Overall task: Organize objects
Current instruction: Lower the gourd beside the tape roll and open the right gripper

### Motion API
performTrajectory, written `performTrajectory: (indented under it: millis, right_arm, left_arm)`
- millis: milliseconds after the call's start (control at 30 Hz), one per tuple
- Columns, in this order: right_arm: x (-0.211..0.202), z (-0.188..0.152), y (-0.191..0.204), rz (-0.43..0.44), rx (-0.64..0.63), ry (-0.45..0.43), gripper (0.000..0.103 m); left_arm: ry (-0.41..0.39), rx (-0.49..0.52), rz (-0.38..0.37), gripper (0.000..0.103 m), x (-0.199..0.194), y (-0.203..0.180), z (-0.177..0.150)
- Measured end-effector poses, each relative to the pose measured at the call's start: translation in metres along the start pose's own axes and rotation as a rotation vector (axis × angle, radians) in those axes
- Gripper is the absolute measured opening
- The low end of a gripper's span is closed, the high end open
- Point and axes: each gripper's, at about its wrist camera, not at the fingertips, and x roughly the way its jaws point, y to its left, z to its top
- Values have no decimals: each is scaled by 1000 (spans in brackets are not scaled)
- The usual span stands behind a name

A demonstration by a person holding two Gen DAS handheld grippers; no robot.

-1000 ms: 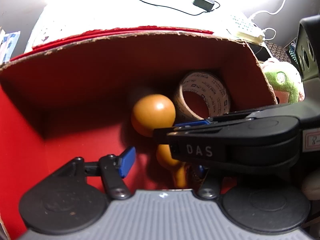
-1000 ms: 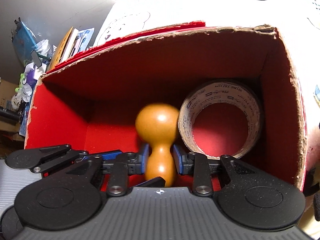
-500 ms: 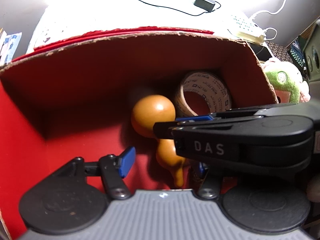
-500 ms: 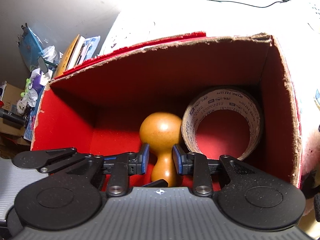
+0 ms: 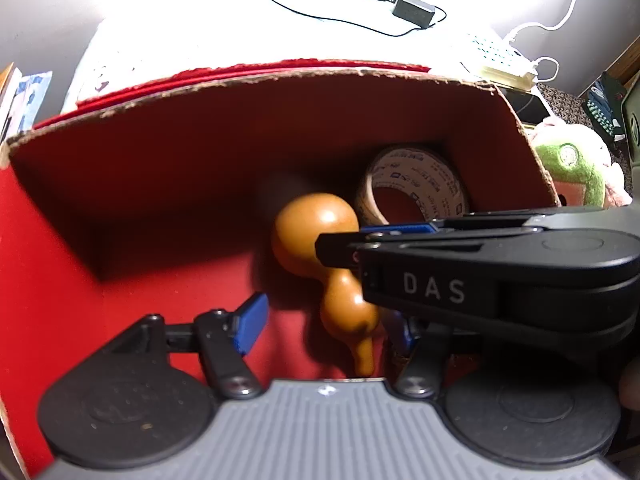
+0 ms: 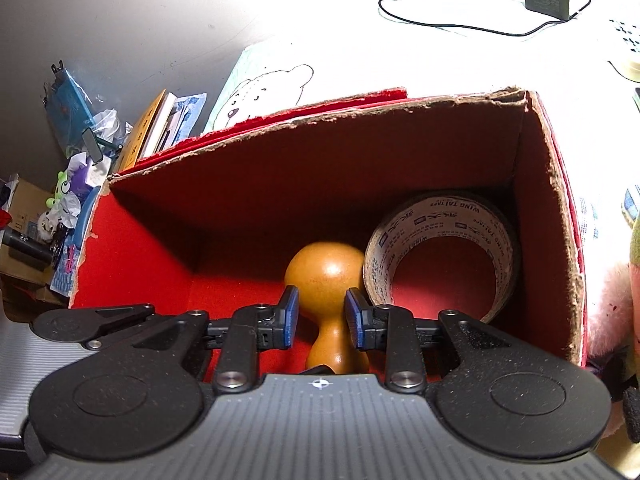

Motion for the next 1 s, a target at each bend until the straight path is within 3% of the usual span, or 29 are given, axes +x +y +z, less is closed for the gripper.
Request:
performTrajectory:
  millis: [633, 800, 867, 1000]
  right_arm:
    - [-2, -3, 1, -19, -18, -29, 26]
    - [-4, -3, 3, -42, -20, -51, 25]
    - [-7, -4, 4, -63, -17, -67, 20]
    - [-19, -10, 10, -109, -42, -117, 23]
  left_arm:
    - [-30, 11, 69, 70, -4, -5, -4]
    - [-52, 14, 116, 72, -7, -8, -5]
    - [-64, 7, 131, 72, -9, -8, -7]
    - [-83, -6, 150, 72, -19, -7, -13]
